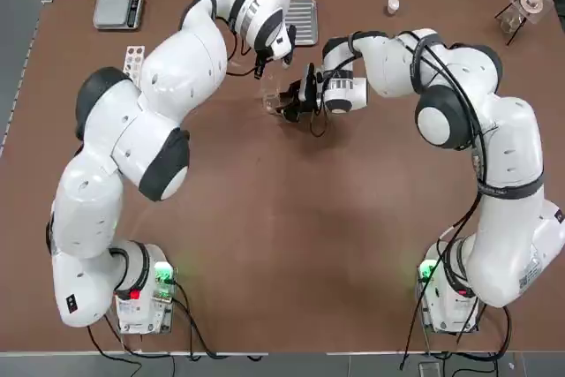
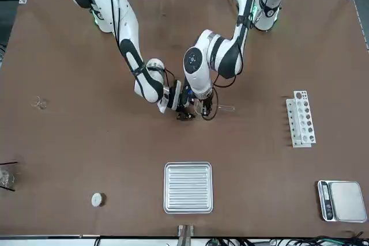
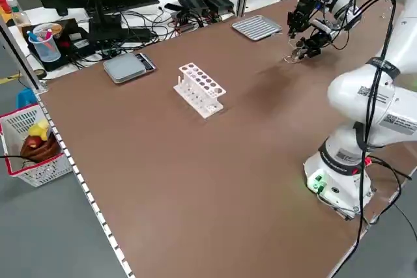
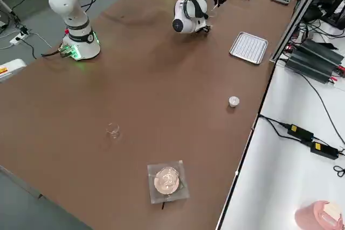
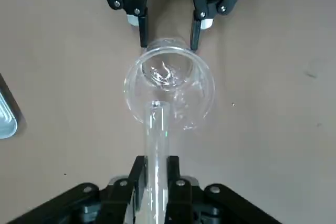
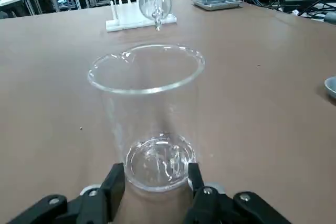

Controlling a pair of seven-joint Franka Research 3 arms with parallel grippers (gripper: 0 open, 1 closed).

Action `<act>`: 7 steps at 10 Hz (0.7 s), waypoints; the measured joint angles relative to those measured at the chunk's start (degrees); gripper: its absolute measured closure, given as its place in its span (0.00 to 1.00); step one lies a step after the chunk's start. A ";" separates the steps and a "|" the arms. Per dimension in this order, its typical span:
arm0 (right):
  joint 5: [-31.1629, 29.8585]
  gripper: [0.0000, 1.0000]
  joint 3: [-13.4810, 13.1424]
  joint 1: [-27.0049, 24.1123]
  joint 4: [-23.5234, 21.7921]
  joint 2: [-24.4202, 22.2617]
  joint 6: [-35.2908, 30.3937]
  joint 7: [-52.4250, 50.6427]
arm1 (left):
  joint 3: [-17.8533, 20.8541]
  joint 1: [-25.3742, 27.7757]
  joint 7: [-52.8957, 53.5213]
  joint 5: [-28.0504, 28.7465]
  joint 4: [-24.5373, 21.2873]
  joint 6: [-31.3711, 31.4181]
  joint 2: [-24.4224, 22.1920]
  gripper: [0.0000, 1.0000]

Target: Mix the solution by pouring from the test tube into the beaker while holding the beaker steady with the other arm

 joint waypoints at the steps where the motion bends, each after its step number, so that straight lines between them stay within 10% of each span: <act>1: 0.00 0.44 0.00 0.00 0.00 0.00 0.01 0.00 | 0.09 0.04 -0.06 0.00 0.28 0.00 -0.01 0.79; 7: 0.00 0.44 -0.03 0.00 0.00 0.00 0.02 0.00 | 0.74 3.57 -0.36 -9.53 1.23 -0.05 -1.13 0.79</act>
